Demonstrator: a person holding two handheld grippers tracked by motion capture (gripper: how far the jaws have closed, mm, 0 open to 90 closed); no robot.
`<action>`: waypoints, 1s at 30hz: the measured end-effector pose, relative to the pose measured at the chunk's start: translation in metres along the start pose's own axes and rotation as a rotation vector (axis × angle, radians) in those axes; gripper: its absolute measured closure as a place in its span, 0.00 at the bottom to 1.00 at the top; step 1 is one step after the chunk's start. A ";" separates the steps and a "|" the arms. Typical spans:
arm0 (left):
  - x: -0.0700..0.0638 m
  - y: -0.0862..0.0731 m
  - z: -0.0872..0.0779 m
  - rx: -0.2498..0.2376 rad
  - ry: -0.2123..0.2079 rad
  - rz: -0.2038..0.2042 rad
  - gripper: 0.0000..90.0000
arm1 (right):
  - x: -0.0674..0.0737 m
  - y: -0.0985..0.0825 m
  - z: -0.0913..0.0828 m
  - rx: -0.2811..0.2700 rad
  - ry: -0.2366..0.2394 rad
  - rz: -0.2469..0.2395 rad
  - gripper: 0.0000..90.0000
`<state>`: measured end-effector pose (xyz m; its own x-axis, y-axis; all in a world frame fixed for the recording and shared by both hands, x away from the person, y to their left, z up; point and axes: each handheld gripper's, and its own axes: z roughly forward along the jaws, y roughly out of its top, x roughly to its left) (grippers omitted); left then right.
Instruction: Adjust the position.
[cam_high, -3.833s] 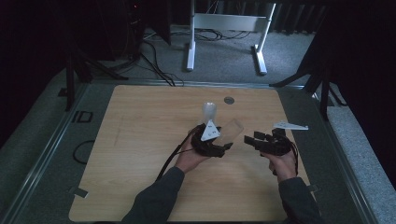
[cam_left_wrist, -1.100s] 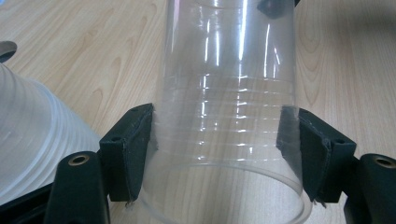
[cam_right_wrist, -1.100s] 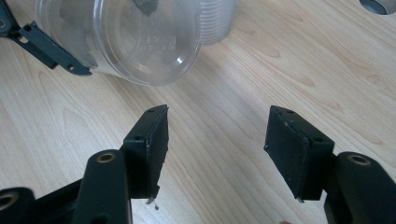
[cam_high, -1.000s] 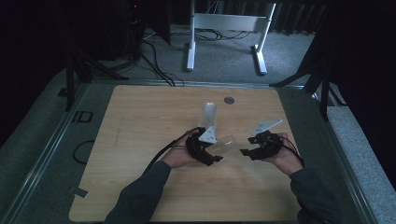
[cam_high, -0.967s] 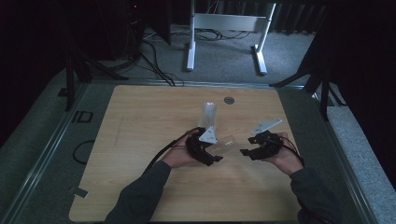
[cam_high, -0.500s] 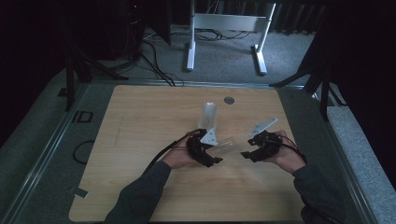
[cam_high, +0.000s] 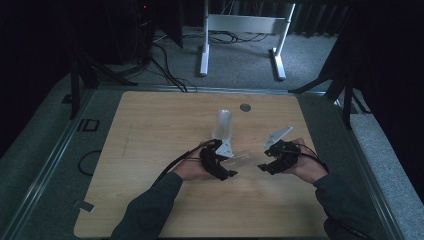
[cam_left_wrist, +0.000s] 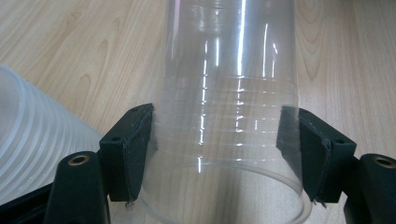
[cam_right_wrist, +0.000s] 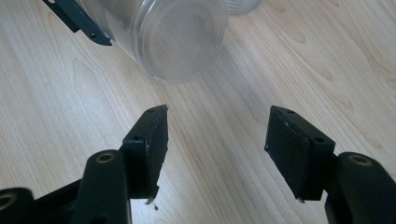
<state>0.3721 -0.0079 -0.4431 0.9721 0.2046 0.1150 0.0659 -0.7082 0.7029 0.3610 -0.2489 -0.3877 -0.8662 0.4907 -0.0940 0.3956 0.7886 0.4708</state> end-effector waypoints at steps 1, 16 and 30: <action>0.000 0.000 0.000 0.003 0.000 0.003 0.32 | 0.000 0.000 0.000 0.004 0.001 -0.002 0.43; -0.005 0.006 0.006 0.051 -0.023 0.051 0.32 | 0.002 0.006 0.000 0.073 0.030 -0.066 0.43; -0.007 0.005 0.009 0.072 -0.022 0.074 0.32 | 0.006 0.011 0.001 0.124 0.065 -0.120 0.43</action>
<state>0.3679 -0.0190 -0.4469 0.9795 0.1353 0.1491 0.0085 -0.7676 0.6409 0.3602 -0.2369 -0.3841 -0.9259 0.3683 -0.0842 0.3192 0.8817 0.3475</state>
